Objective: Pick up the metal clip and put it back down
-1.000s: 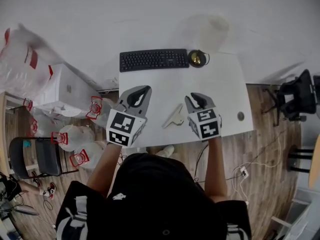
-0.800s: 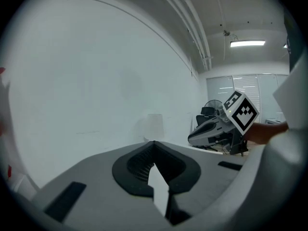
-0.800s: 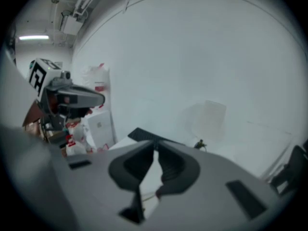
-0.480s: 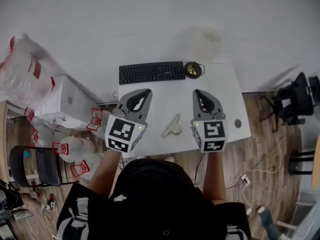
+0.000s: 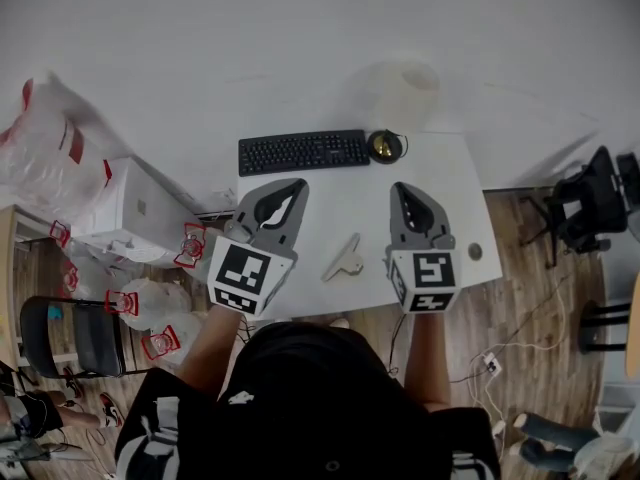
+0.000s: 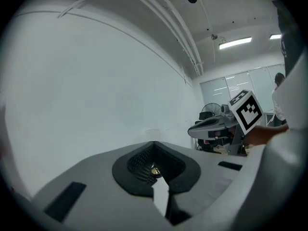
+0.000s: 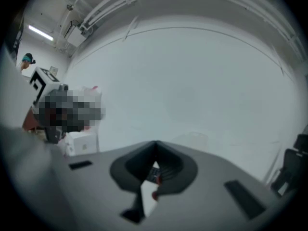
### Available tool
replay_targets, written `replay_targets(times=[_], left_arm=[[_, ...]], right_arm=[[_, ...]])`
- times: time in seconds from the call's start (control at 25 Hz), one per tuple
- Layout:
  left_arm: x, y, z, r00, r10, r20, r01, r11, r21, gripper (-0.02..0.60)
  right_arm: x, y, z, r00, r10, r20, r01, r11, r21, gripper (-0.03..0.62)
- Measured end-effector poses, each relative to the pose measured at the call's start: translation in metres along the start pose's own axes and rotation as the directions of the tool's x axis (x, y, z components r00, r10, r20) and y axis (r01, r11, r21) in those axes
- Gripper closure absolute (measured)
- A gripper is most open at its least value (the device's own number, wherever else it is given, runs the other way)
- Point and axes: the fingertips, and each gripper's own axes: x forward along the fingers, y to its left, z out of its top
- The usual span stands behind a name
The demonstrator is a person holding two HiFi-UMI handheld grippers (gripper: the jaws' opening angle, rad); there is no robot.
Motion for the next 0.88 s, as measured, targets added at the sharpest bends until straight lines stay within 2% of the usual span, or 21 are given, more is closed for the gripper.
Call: replay_targets(times=[0.88], left_arm=[[-0.0001, -0.0052, 0.0032, 1.0, -0.011, 0.007, 0.011, 1.0, 0.002, 0.559]], right_arm=[[-0.0021, 0.0041, 0.0041, 1.0, 0.002, 0.008, -0.002, 1.0, -0.02, 0.559]])
